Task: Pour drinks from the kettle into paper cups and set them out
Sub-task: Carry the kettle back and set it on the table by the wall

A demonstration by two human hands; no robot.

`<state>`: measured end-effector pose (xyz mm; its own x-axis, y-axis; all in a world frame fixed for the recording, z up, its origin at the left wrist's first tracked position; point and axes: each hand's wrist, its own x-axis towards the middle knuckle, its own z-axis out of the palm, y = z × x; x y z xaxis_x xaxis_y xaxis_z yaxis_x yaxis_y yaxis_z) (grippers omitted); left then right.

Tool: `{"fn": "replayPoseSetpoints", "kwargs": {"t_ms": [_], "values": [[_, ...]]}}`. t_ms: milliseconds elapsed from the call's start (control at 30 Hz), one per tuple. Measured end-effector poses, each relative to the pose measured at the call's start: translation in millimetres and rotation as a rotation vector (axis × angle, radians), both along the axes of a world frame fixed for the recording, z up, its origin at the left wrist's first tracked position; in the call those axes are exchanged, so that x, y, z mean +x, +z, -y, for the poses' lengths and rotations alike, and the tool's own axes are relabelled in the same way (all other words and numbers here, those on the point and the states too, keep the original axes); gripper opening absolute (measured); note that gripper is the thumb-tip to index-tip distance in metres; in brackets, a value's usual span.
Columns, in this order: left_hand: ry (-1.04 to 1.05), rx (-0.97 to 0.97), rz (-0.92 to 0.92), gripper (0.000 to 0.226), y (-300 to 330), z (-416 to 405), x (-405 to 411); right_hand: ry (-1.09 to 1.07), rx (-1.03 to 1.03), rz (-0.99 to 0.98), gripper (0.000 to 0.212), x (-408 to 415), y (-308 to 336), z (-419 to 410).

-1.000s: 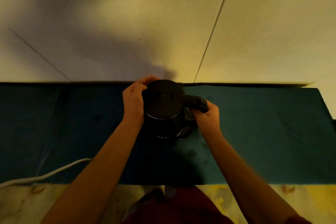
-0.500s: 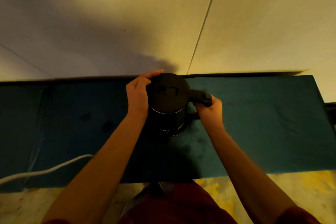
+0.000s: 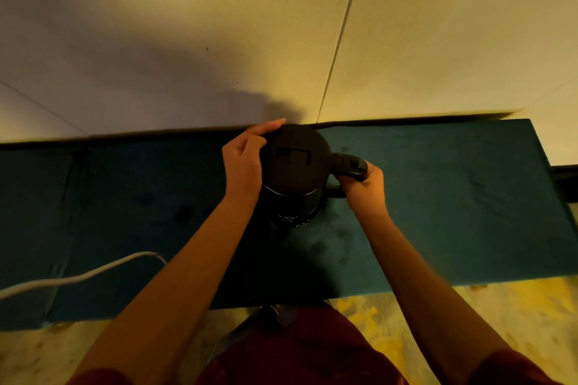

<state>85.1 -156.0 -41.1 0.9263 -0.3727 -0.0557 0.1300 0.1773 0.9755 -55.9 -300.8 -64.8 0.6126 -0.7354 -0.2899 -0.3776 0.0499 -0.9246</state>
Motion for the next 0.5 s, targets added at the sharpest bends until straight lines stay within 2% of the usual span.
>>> {"fn": "replayPoseSetpoints", "kwargs": {"t_ms": [167, 400, 500], "values": [[-0.005, 0.032, 0.059, 0.034, 5, -1, -14, 0.018, -0.006, 0.033, 0.006, -12, -6, 2], [0.117, 0.049, 0.032, 0.035, 4, -17, -35, 0.106, -0.091, -0.051, 0.024, -10, -10, 6], [0.158, 0.047, 0.01, 0.035, 1, -19, -31, 0.116, -0.144, -0.069, 0.012, -1, -15, 7]]}}
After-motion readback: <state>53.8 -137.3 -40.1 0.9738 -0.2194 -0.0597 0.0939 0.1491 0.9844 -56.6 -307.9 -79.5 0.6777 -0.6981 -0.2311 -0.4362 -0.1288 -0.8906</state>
